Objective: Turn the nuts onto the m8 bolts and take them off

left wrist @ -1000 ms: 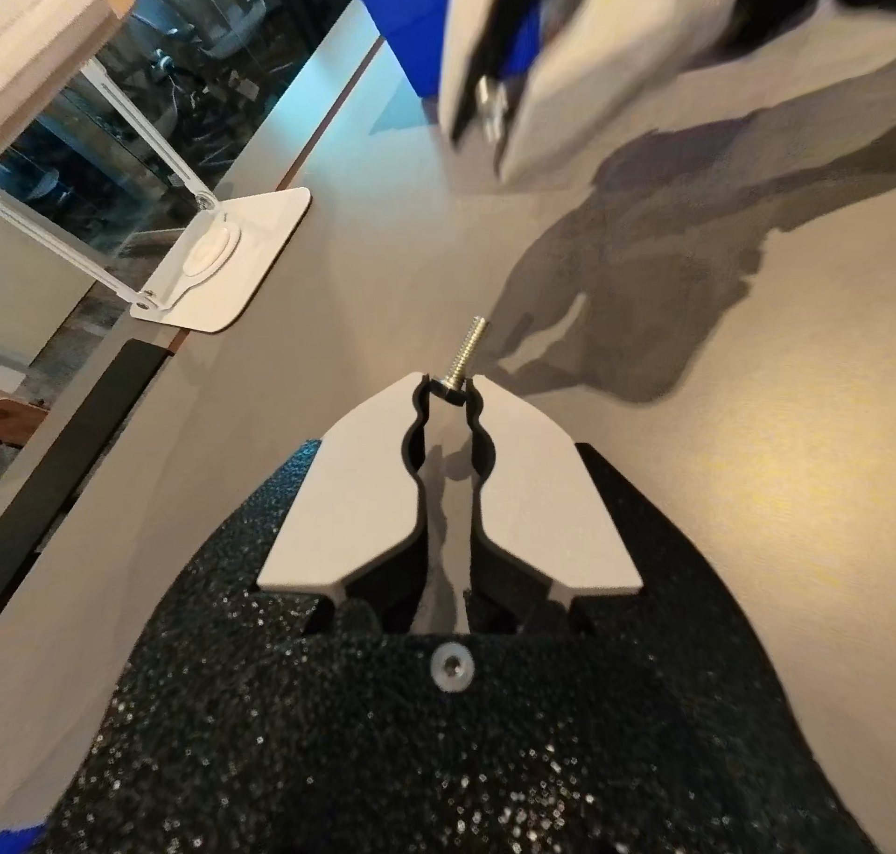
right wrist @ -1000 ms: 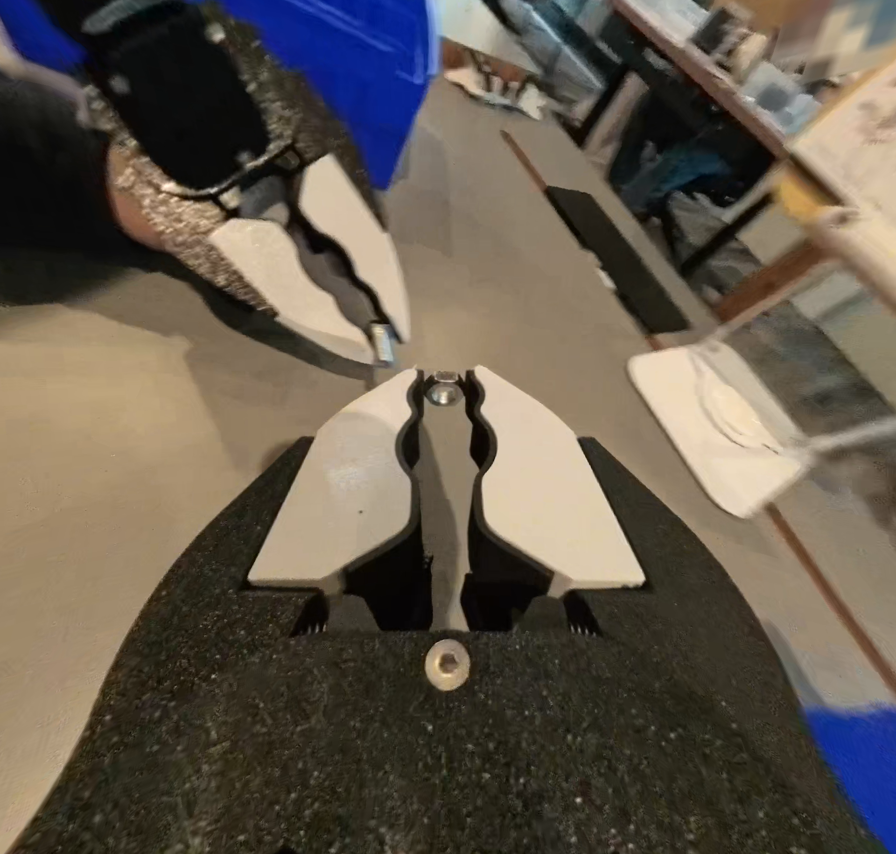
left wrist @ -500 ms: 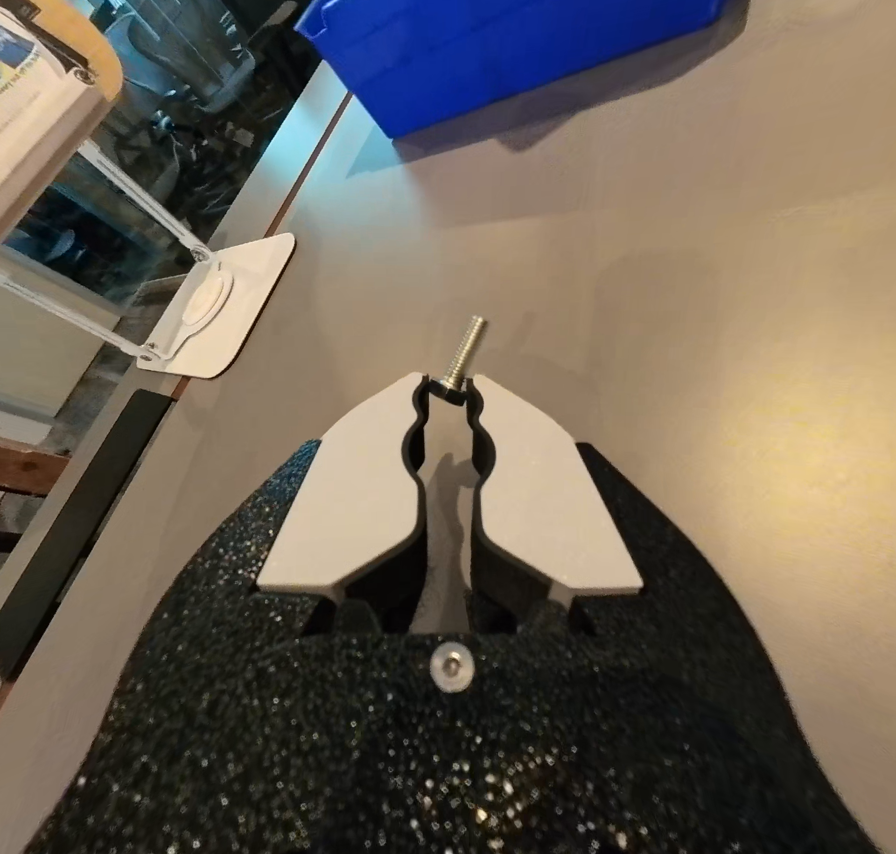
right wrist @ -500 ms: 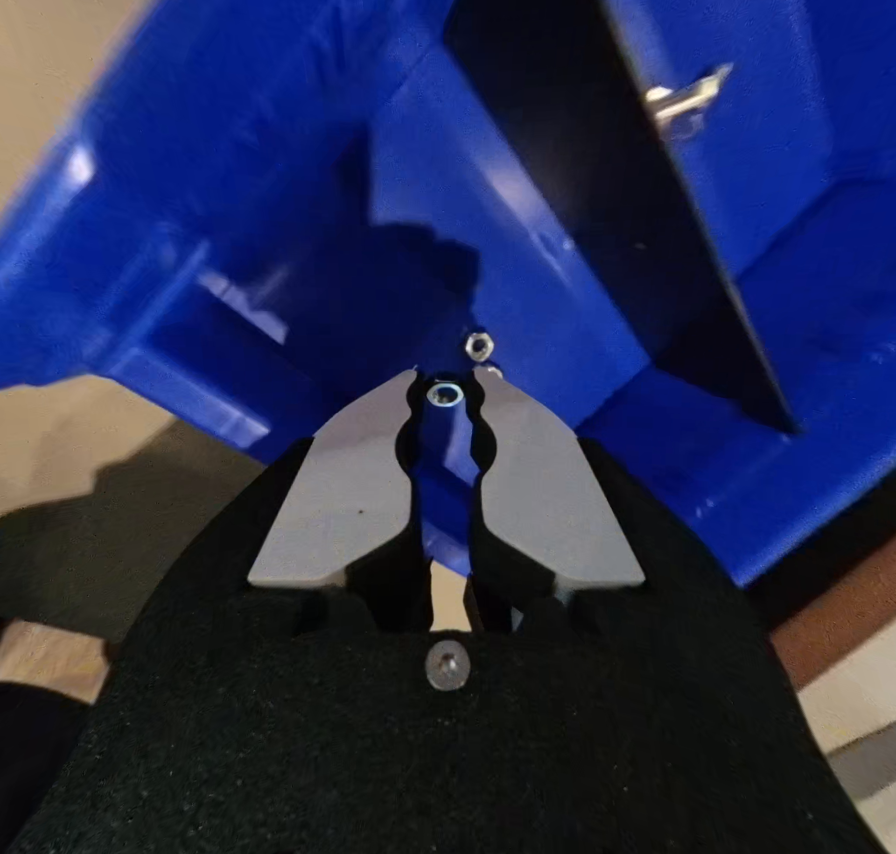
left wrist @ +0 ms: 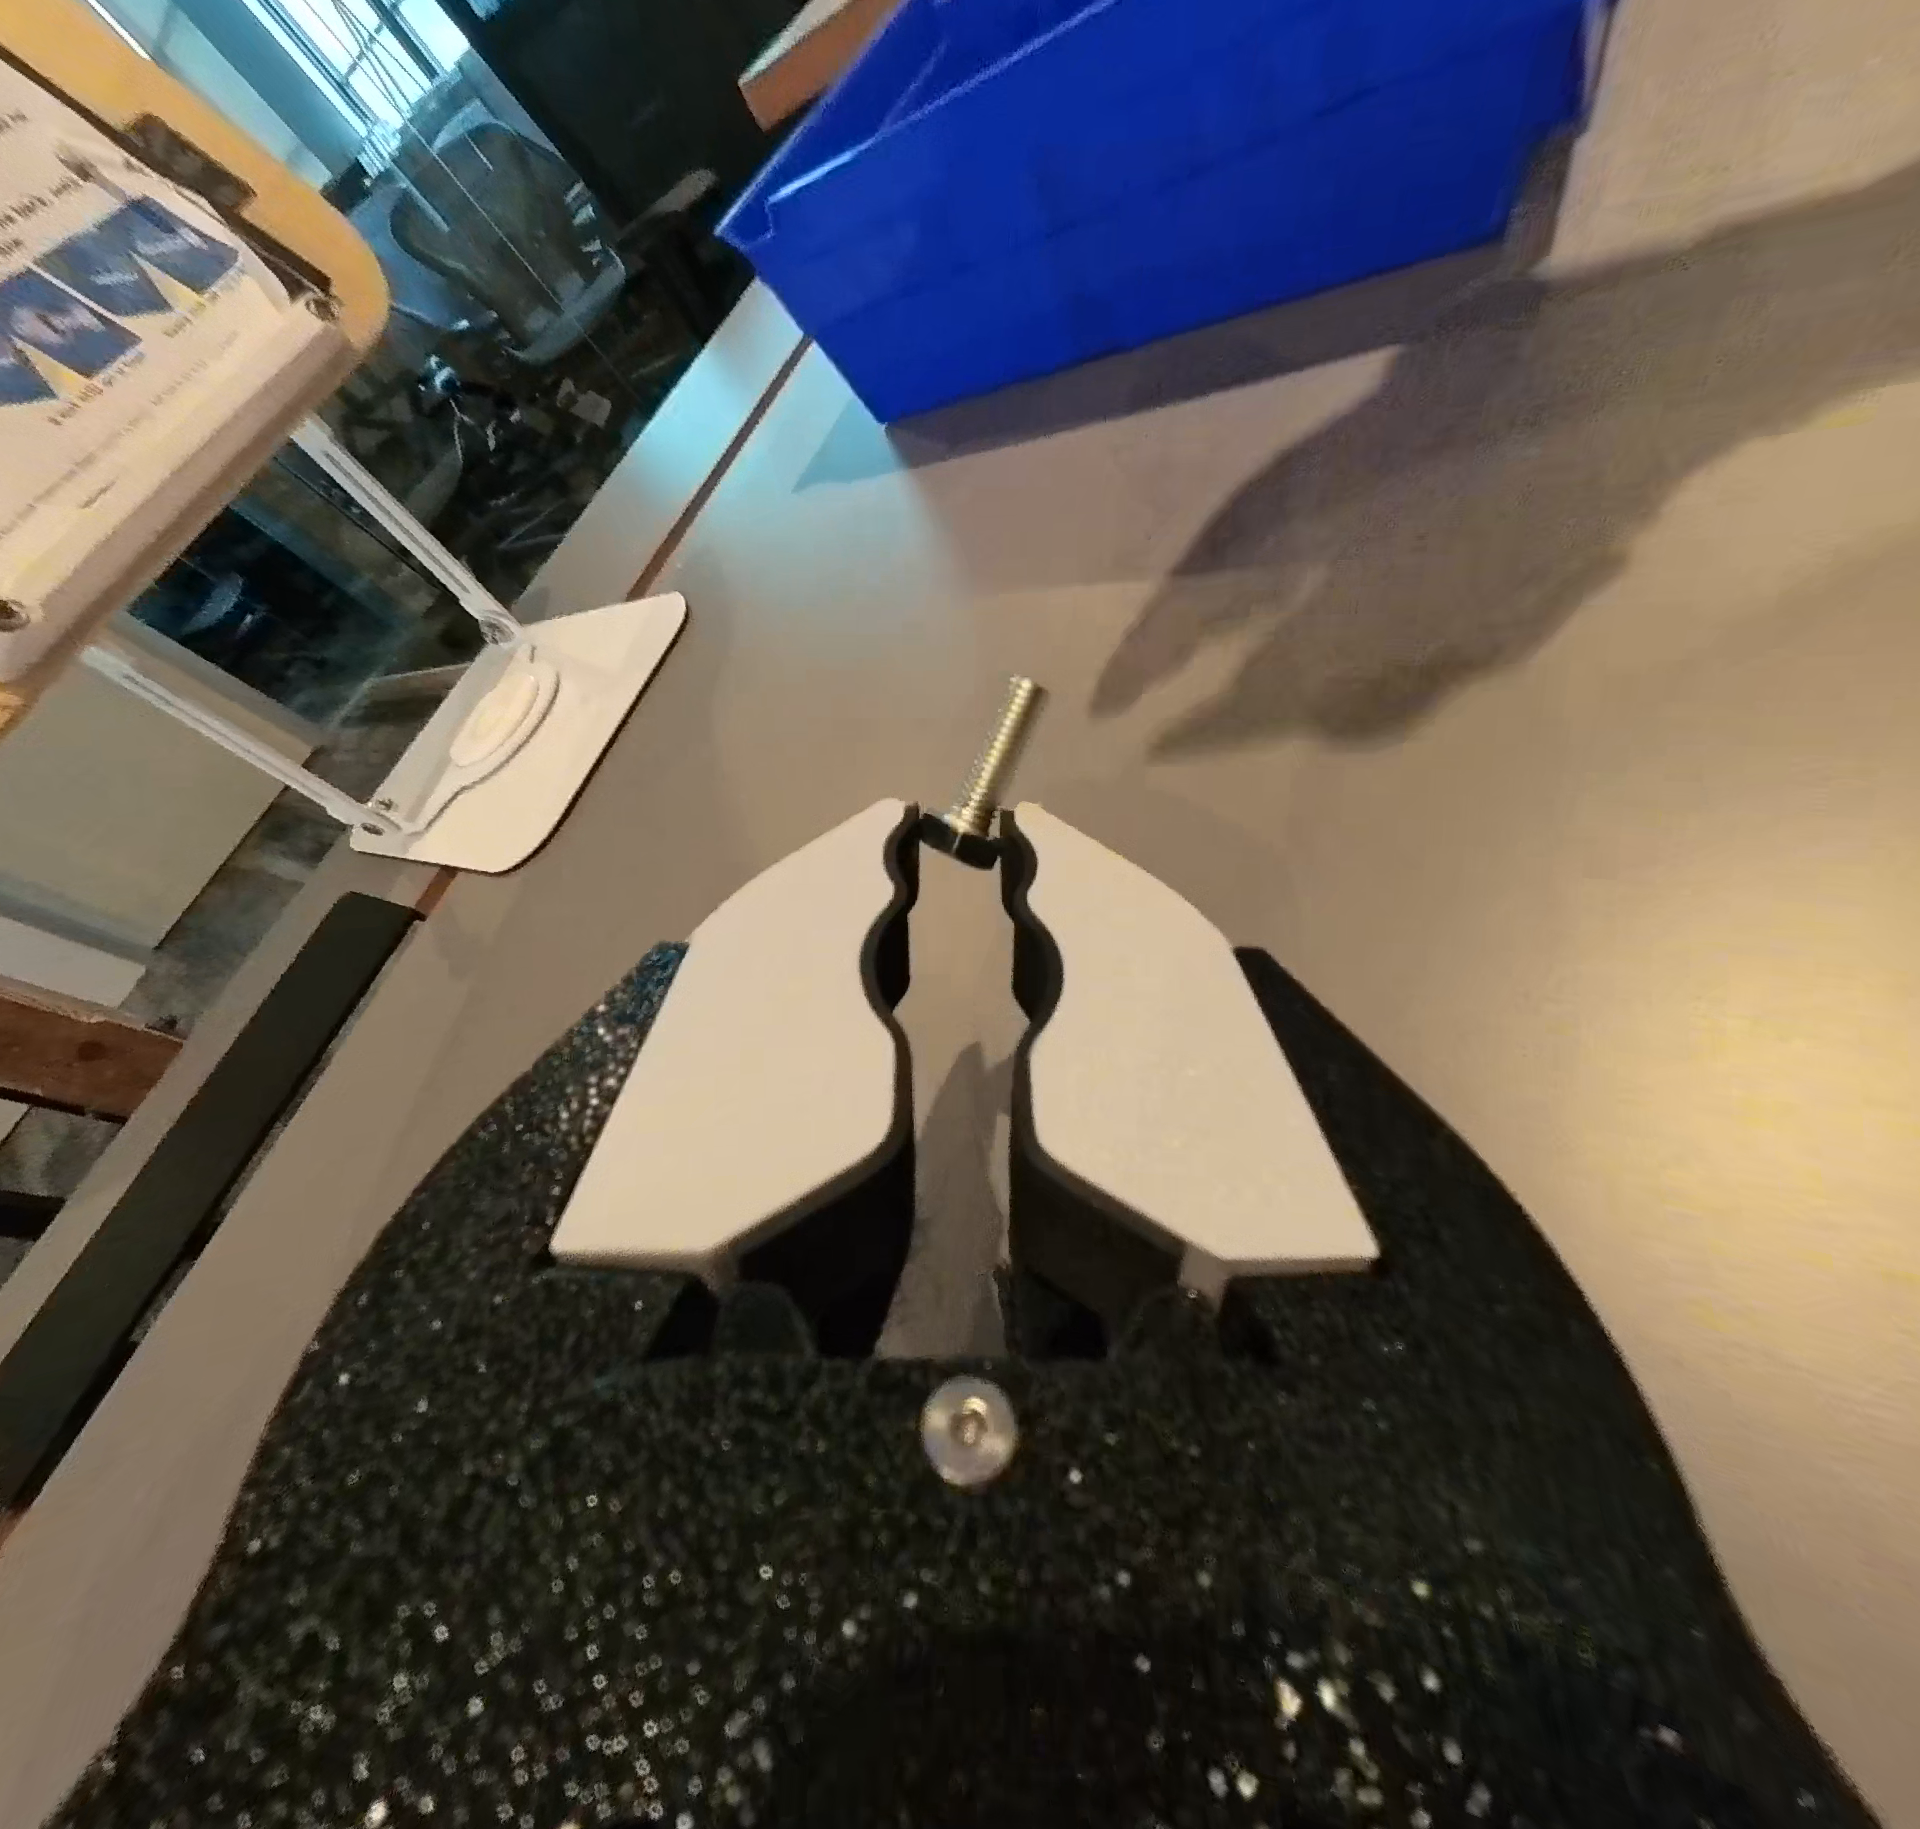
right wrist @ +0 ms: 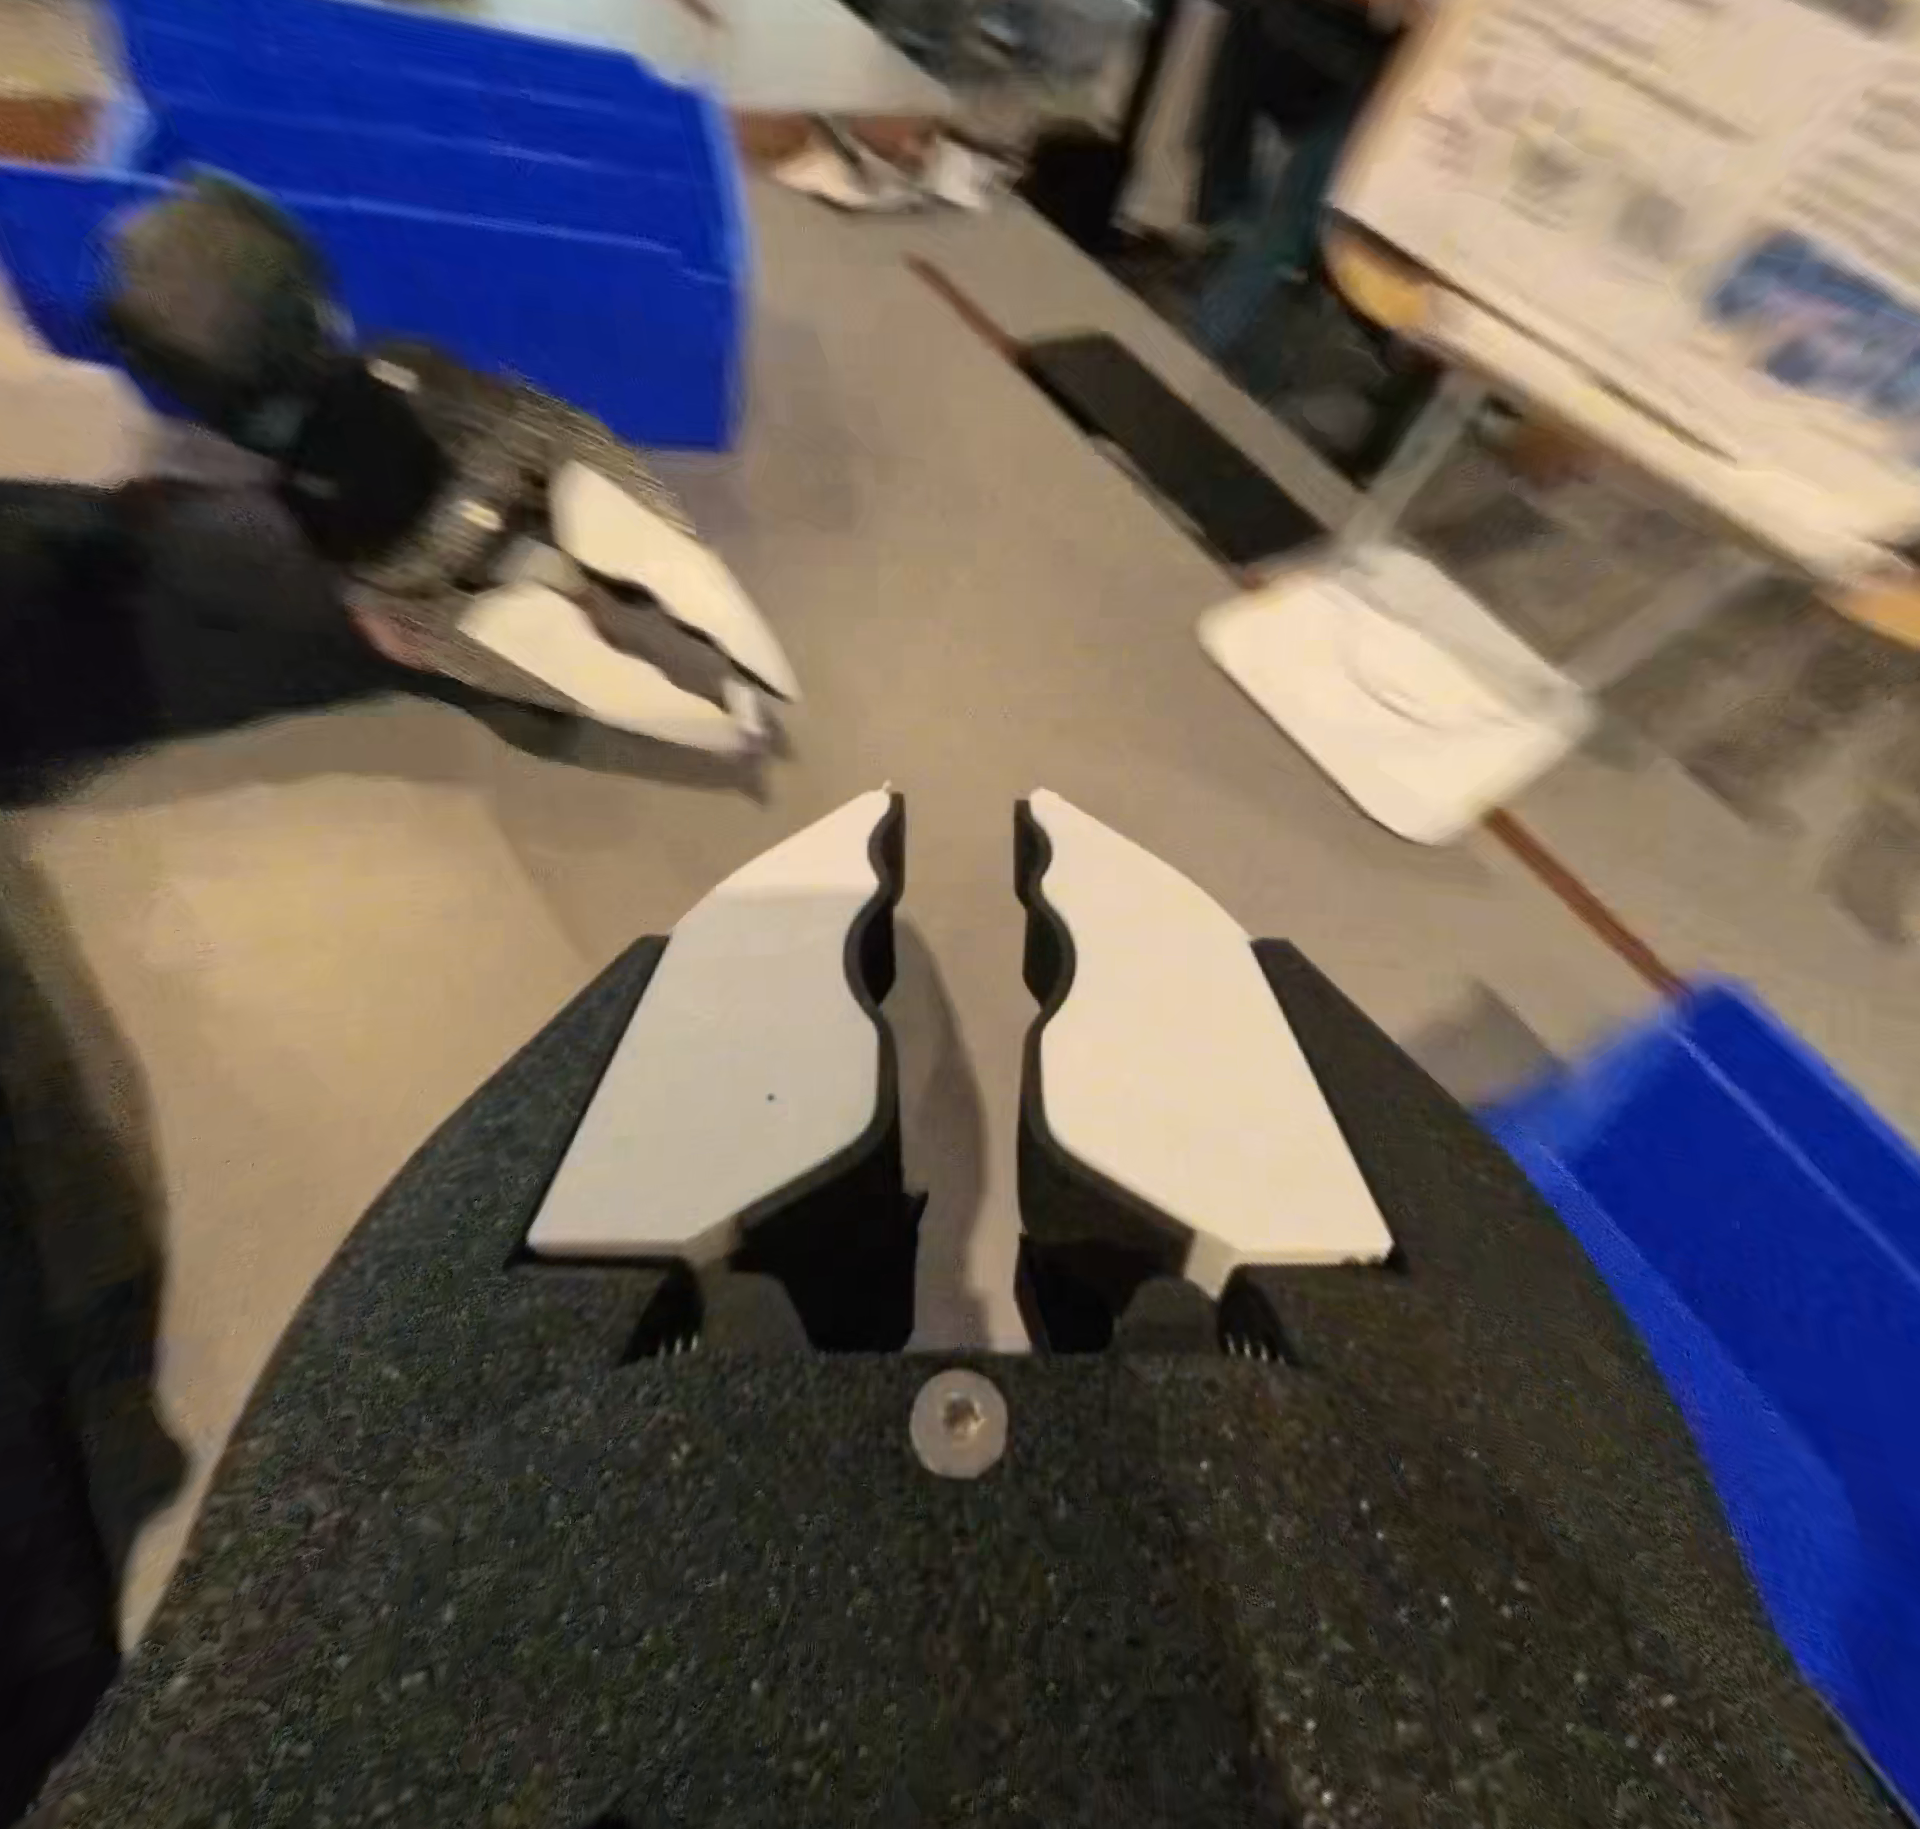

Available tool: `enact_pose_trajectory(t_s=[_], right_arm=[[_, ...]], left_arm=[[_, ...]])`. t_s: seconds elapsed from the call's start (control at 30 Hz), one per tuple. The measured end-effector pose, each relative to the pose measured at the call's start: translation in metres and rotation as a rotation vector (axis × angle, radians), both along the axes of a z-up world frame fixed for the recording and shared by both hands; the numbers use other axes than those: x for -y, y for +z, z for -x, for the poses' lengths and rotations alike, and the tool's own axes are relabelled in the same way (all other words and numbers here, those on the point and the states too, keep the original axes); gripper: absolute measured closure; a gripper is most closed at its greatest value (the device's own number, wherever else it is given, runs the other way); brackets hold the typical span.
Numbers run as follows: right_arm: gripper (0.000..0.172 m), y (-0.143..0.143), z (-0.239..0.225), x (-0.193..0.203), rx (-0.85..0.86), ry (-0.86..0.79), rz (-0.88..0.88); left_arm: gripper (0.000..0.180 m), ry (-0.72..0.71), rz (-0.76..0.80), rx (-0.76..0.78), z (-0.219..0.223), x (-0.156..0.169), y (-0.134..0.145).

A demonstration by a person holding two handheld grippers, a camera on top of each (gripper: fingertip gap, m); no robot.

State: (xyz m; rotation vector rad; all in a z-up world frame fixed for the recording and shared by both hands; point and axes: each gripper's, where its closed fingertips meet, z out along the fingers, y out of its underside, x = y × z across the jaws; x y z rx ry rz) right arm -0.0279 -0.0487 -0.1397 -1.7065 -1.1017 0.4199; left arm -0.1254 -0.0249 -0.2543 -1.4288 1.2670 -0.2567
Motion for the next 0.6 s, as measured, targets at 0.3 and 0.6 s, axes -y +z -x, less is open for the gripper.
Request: enact_pose_trajectory(t_s=[0.3, 0.6], right_arm=[[0.151, -0.092, 0.102, -0.003, 0.091, 0.11, 0.127], [0.164, -0.096, 0.107, -0.002, 0.1, 0.141, 0.152]], left_arm=[[0.166, -0.031, -0.028, 0.002, -0.002, 0.008, 0.005], [0.166, -0.041, -0.036, 0.006, -0.001, 0.011, 0.01]])
